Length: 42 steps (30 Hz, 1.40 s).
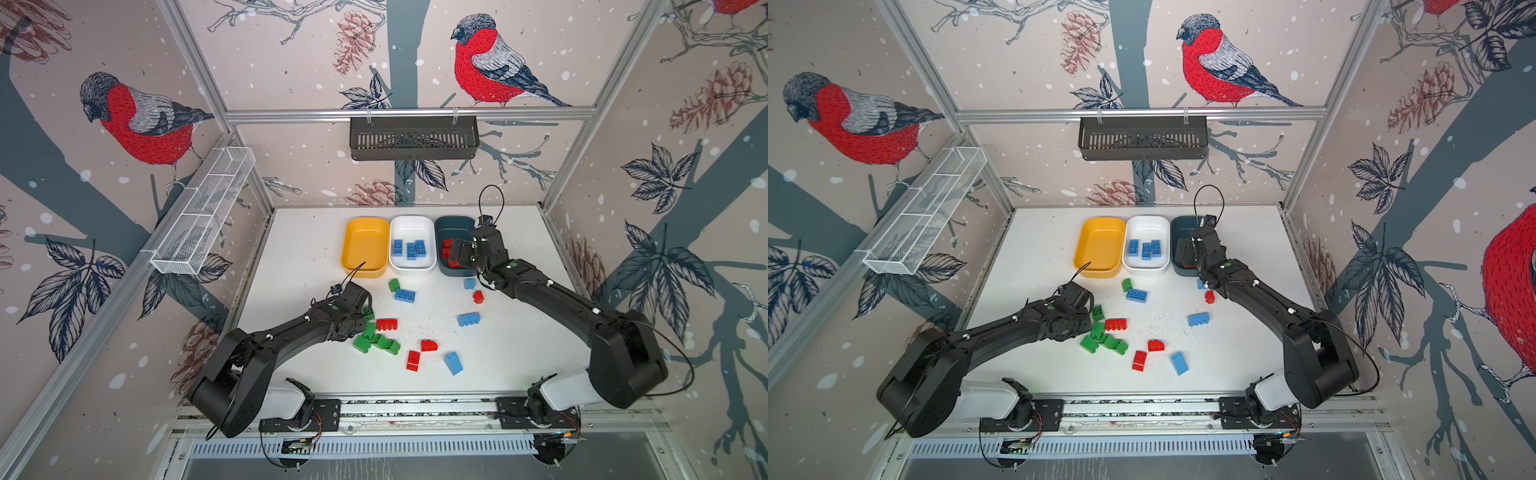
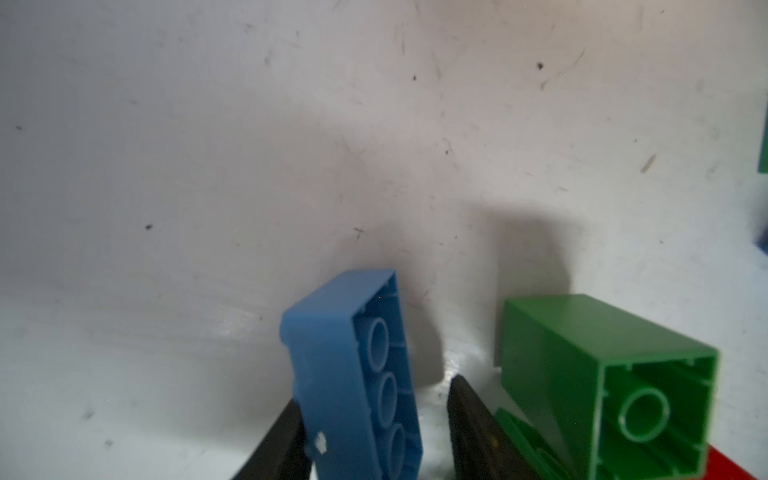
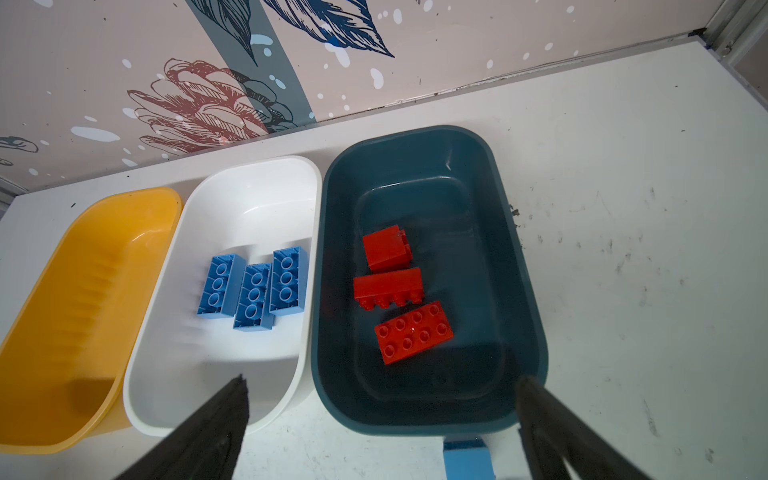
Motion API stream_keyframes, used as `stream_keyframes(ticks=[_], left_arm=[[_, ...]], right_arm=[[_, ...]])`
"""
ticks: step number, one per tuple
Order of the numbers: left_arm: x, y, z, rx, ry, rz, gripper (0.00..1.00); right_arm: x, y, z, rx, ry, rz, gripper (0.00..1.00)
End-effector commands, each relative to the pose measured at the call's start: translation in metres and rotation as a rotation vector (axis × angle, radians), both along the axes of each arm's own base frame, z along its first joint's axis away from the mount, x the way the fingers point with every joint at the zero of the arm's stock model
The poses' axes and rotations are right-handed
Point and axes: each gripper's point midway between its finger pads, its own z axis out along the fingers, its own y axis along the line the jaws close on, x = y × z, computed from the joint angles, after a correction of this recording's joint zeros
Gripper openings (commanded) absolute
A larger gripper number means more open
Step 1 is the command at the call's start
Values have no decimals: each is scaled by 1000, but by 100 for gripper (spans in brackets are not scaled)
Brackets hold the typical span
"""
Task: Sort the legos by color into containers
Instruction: 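Lift the light blue brick into the white tub and release it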
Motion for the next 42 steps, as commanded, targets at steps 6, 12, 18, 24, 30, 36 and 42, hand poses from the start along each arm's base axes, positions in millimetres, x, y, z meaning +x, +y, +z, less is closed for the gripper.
stream_keyframes(ticks=[6,12,18,24,30,36,42], left_arm=[[-12,9,-14,36,56,15,51],[-8,13,-9,50,30,41,31],[4,14,9,58,-24,61,19],[40,-7,60,-8,-171,30,12],[95,-67,118,-200,-354,-108,6],[143,-123,132,-314,-397,-219,4],[186,-160,119,-306,-357,-304,6]], right_arm=[[7,3,5,12,-21,-1,100],[10,5,7,18,-24,0,99],[7,1,6,2,-21,-13,100],[-3,1,2,20,-18,8,100],[-28,16,-9,98,-26,91,100],[-56,33,-18,186,-36,156,100],[-80,44,-21,206,-53,190,99]])
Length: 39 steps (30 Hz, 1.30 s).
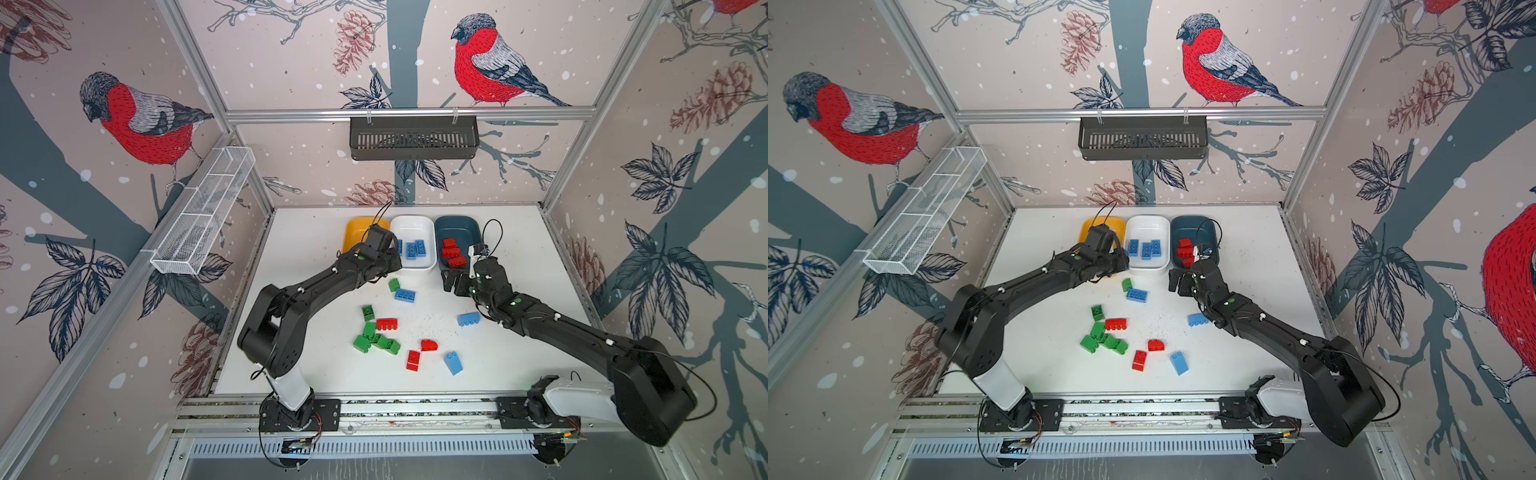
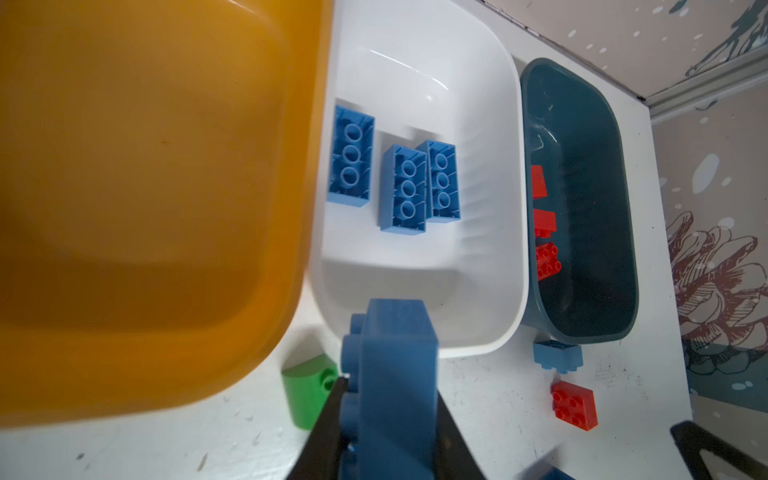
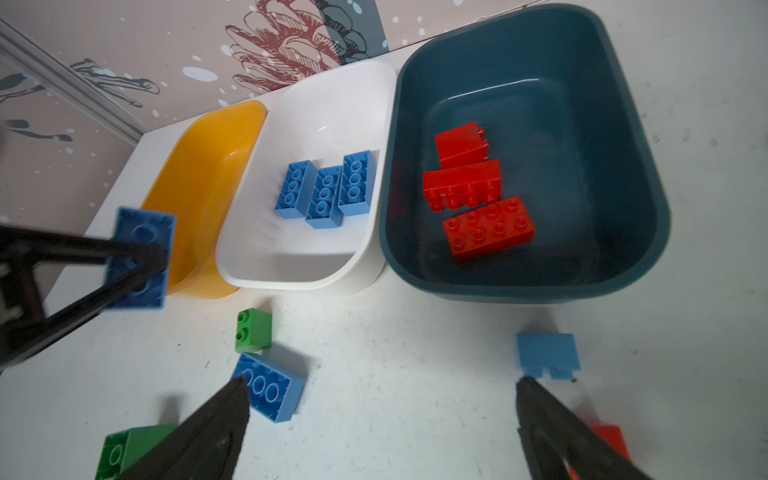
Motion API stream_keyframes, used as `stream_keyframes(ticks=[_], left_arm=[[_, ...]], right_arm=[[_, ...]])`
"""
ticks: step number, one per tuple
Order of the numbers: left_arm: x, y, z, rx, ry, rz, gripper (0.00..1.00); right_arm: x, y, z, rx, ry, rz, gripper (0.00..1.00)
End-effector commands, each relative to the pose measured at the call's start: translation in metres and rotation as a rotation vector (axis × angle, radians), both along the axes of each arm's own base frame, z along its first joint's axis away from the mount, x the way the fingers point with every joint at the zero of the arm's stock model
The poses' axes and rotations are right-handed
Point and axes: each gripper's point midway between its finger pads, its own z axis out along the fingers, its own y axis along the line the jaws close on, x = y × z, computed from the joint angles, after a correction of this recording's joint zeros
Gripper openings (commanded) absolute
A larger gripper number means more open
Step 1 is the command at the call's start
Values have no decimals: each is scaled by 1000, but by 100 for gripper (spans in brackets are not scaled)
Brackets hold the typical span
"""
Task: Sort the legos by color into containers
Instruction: 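Lift the light blue brick into the white tub and release it, then grasp a green brick with the left gripper while the right lowers to the pile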
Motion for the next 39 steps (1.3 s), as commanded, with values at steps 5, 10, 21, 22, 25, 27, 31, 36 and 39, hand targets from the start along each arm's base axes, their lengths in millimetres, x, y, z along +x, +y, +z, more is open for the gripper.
stream_keyframes(ticks=[5,10,21,22,25,27,31,36,39], left_arm=[[31,-28,-17,61,35,-88,33],[16,-23,-9,147,12,-88,69],[-95,71,-46,222,201,129,96],[-103,76,-50,222,219,139,96],[-123,94,-63,251,253,171,93],[-130,101,-72,273,275,184,80],[-137,107,-88,327,343,194,65],[-137,103,-102,330,361,188,51],[-137,99,-105,317,365,178,43]], right_arm=[[-7,-3,9,53,-33,-54,99],[-9,-11,7,42,-37,-80,99],[4,-11,5,29,-46,-105,99],[6,-11,5,30,-47,-105,99],[9,-7,6,31,-47,-98,99],[11,-5,0,20,-34,-96,99],[13,-2,-2,17,-28,-90,100],[13,-2,-3,22,-20,-97,99],[12,-4,-3,15,-19,-100,99]])
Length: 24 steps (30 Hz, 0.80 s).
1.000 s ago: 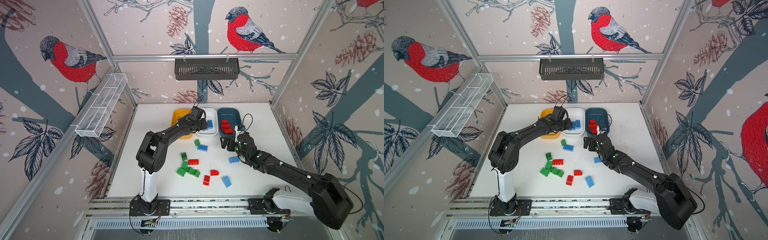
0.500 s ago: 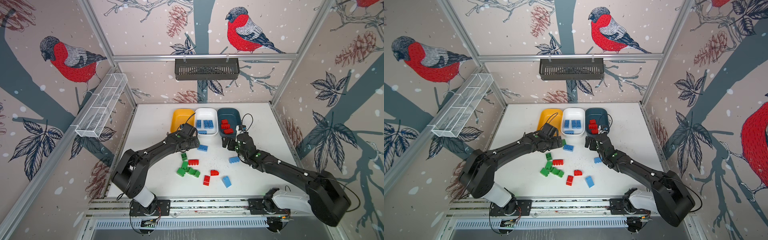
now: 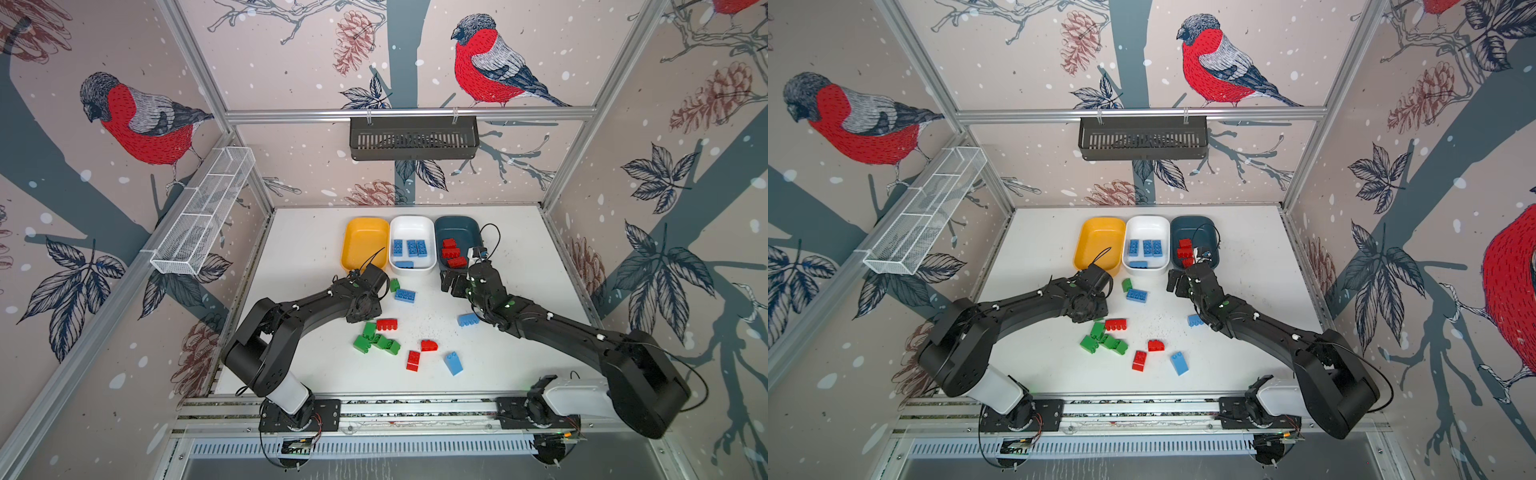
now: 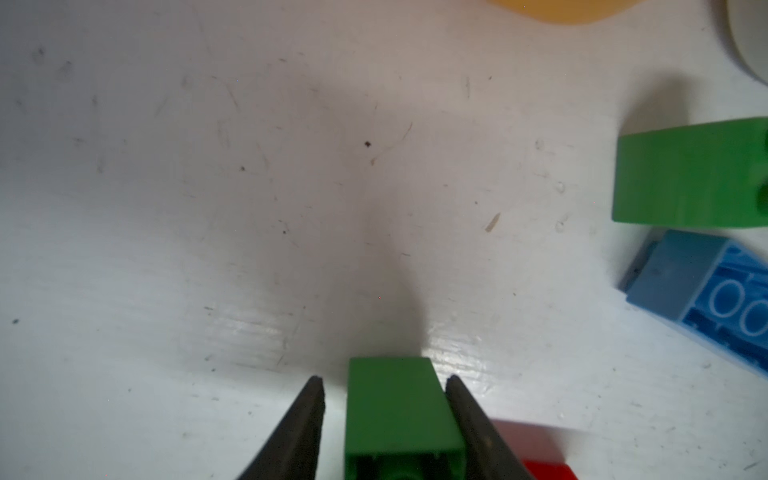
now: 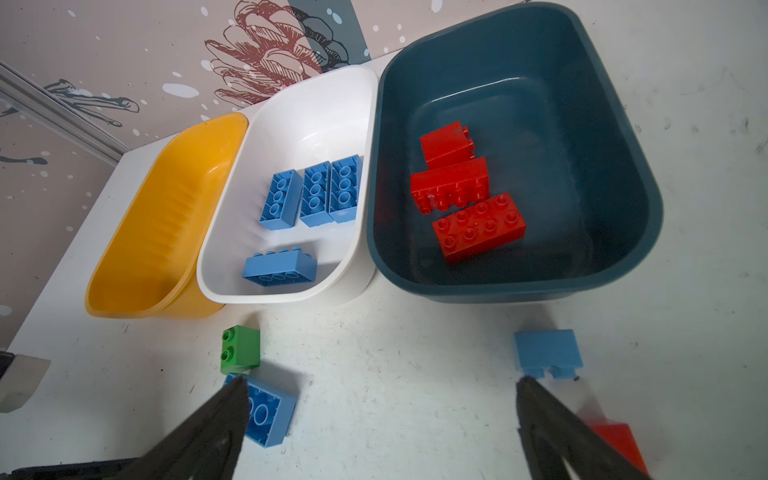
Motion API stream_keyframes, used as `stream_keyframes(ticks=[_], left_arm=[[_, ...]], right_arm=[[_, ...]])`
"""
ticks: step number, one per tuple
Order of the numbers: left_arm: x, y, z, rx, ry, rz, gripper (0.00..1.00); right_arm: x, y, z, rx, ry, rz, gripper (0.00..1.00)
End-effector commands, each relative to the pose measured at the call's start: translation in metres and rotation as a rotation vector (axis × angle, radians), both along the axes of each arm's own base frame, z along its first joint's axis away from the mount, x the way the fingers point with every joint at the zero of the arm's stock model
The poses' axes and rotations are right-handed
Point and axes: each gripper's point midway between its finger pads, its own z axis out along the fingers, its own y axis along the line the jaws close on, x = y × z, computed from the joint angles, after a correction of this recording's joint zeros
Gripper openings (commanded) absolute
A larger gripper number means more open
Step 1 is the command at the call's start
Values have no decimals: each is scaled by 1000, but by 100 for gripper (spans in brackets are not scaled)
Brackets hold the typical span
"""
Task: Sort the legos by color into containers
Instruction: 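Grasp a green brick with the left gripper while the right lowers to the pile, then carry the green brick into the yellow tub and open the left gripper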
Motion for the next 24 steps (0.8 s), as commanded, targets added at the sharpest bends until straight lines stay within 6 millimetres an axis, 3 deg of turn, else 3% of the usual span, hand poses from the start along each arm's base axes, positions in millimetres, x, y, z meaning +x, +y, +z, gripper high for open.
stream_keyframes(ticks=[1,5,15,20,24], left_arm=[[2,-3,-1,-12,-4,5,39],[4,-4,2,-15,-15,-3,28],[19,4,26,16,-96,22,21],[45,-2,52,-6,-175,12,21],[82,-13,80,-45,-280,23,20]], right_arm=[[2,-1,7,14,-16,-14,99],[1,-4,7,9,-15,-22,100],[-3,-6,8,9,-13,-23,99],[-3,-4,9,10,-11,-13,99],[-6,2,9,8,-13,15,99]])
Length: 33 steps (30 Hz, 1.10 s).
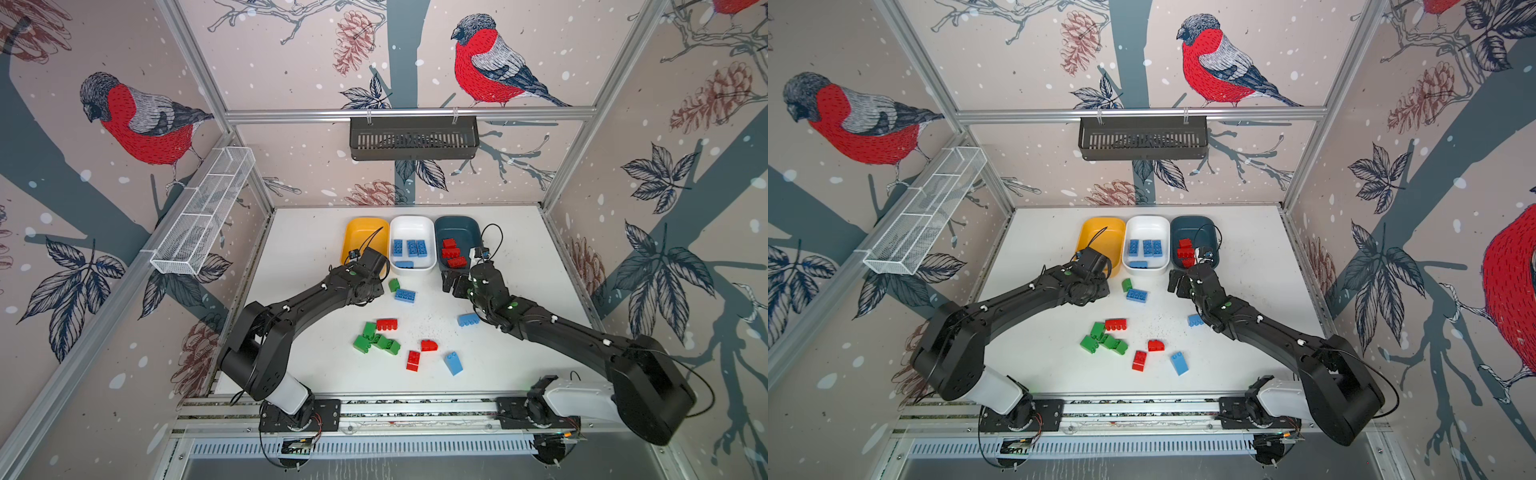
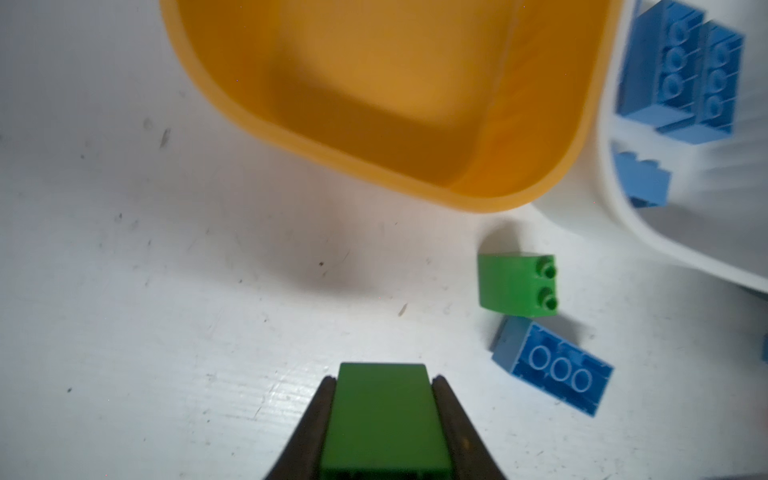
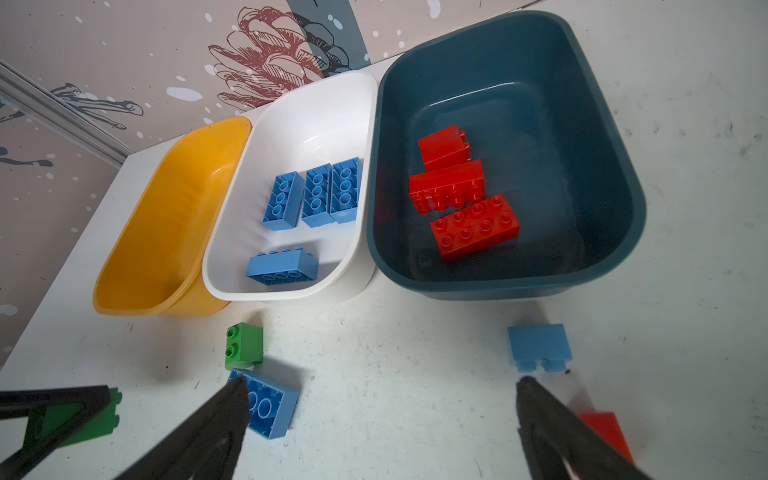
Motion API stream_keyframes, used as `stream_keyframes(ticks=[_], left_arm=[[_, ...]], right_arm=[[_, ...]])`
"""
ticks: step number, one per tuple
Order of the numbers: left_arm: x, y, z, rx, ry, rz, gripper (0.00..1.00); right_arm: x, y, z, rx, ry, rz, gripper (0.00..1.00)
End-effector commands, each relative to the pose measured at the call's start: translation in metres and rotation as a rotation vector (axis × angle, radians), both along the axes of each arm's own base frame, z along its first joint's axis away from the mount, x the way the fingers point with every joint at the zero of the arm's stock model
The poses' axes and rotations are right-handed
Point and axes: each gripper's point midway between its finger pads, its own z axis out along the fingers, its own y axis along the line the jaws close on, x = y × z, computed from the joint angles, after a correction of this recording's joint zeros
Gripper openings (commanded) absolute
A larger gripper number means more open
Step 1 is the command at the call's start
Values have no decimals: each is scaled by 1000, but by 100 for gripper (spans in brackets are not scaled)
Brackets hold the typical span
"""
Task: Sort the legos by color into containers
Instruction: 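Carry the green brick into the yellow tub and open the left gripper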
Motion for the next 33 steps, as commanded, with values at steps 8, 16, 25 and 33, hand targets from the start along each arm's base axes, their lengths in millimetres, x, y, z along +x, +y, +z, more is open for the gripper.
stream_keyframes(ticks=[8,16,25,33], left_arm=[[85,-15,35,1,-173,1,21],[122,-15,19,42,-152,-4,26],[127,-2,15,44,-135,7,43],[117,4,40,23,-194,-4,74]], right_arm=[[-14,32,1,-8,10,183,99],[-39,87,-10,-73,20,459,100],[-42,136,-43,-241,71,590,98],[-34,154,-67,-356,102,605,98]])
